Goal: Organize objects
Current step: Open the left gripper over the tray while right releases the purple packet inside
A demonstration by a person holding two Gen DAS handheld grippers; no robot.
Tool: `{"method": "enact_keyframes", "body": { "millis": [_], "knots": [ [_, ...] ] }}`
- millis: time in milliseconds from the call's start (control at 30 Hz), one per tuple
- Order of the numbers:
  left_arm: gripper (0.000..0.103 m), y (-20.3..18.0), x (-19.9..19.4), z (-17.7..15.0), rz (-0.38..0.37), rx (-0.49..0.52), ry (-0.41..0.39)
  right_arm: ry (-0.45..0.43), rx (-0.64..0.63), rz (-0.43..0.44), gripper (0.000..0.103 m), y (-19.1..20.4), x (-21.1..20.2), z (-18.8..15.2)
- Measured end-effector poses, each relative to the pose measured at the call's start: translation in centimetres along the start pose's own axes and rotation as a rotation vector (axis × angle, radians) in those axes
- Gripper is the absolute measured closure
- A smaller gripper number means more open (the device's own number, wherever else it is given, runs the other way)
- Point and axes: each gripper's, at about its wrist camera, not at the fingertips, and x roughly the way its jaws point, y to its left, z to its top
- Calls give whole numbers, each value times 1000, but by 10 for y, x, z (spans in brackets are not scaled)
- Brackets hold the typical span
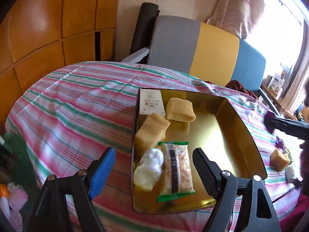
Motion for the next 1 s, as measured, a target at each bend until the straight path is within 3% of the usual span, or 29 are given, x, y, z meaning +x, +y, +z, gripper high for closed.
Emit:
{"method": "enact_keyframes", "body": {
  "millis": [233, 433, 700, 1000],
  "knots": [
    [20, 24, -1, -12, 9, -54, 23, 191, 67, 74, 69, 56, 104, 37],
    [20, 36, 3, -15, 18, -94, 32, 249, 161, 111, 64, 69, 151, 41],
    [19, 41, 8, -19, 43, -106, 46, 189, 159, 118, 59, 64, 127, 28],
    [19, 25, 0, -20, 42, -62, 31, 67, 101, 46, 58, 48, 53, -9]
  ]
}}
